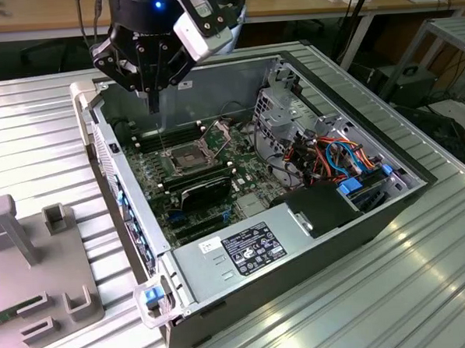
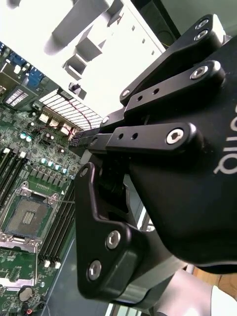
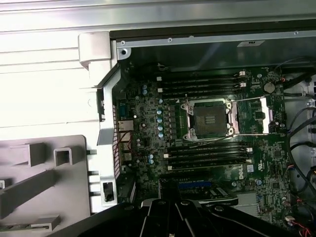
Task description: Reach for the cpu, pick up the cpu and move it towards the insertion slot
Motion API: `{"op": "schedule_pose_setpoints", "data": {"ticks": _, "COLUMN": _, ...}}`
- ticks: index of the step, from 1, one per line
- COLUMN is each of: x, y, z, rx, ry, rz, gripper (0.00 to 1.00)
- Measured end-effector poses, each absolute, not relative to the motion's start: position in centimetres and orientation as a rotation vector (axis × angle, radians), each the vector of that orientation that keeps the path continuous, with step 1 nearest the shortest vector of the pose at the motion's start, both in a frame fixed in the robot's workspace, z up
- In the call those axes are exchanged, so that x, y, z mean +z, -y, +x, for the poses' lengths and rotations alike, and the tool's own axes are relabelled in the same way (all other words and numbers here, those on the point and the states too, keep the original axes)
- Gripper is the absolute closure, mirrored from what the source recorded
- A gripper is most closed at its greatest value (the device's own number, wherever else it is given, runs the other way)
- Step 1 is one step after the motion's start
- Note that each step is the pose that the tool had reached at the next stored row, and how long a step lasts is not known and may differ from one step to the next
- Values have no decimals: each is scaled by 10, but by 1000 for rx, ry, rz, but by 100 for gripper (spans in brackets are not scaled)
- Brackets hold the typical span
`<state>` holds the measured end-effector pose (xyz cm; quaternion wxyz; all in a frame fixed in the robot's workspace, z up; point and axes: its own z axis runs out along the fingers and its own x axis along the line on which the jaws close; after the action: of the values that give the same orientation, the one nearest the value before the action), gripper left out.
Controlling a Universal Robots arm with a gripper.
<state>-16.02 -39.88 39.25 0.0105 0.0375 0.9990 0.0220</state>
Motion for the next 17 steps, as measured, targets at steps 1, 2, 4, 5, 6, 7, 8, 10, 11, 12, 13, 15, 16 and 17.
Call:
{"op": "schedule_pose_setpoints", "data": {"ticks": 1, "x": 392, "y": 399, "z": -161, "rx": 69, "ry": -3118, "rz": 117, "gripper": 89}}
{"op": "schedule_pose_setpoints", "data": {"ticks": 2, "x": 392, "y": 399, "z": -162, "rx": 69, "ry": -3118, "rz": 117, "gripper": 89}}
{"op": "schedule_pose_setpoints", "data": {"ticks": 4, "x": 392, "y": 399, "z": -164, "rx": 69, "ry": -3119, "rz": 117, "gripper": 89}}
{"op": "schedule_pose_setpoints", "data": {"ticks": 5, "x": 392, "y": 399, "z": -165, "rx": 69, "ry": -3119, "rz": 117, "gripper": 89}}
{"op": "schedule_pose_setpoints", "data": {"ticks": 6, "x": 392, "y": 399, "z": -165, "rx": 69, "ry": -3119, "rz": 117, "gripper": 89}}
{"op": "schedule_pose_setpoints", "data": {"ticks": 7, "x": 392, "y": 399, "z": -166, "rx": 69, "ry": -3119, "rz": 117, "gripper": 89}}
{"op": "schedule_pose_setpoints", "data": {"ticks": 8, "x": 392, "y": 399, "z": -166, "rx": 69, "ry": -3120, "rz": 117, "gripper": 89}}
{"op": "schedule_pose_setpoints", "data": {"ticks": 10, "x": 392, "y": 399, "z": -168, "rx": 69, "ry": -3120, "rz": 117, "gripper": 89}}
{"op": "schedule_pose_setpoints", "data": {"ticks": 11, "x": 392, "y": 399, "z": -169, "rx": 69, "ry": -3121, "rz": 117, "gripper": 89}}
{"op": "schedule_pose_setpoints", "data": {"ticks": 12, "x": 392, "y": 399, "z": -169, "rx": 69, "ry": -3121, "rz": 117, "gripper": 89}}
{"op": "schedule_pose_setpoints", "data": {"ticks": 13, "x": 392, "y": 399, "z": -170, "rx": 69, "ry": -3121, "rz": 117, "gripper": 89}}
{"op": "schedule_pose_setpoints", "data": {"ticks": 15, "x": 392, "y": 399, "z": -171, "rx": 68, "ry": -3122, "rz": 117, "gripper": 89}}
{"op": "schedule_pose_setpoints", "data": {"ticks": 16, "x": 392, "y": 399, "z": -172, "rx": 69, "ry": -3123, "rz": 117, "gripper": 89}}
{"op": "schedule_pose_setpoints", "data": {"ticks": 17, "x": 392, "y": 399, "z": -174, "rx": 68, "ry": -3123, "rz": 117, "gripper": 89}}
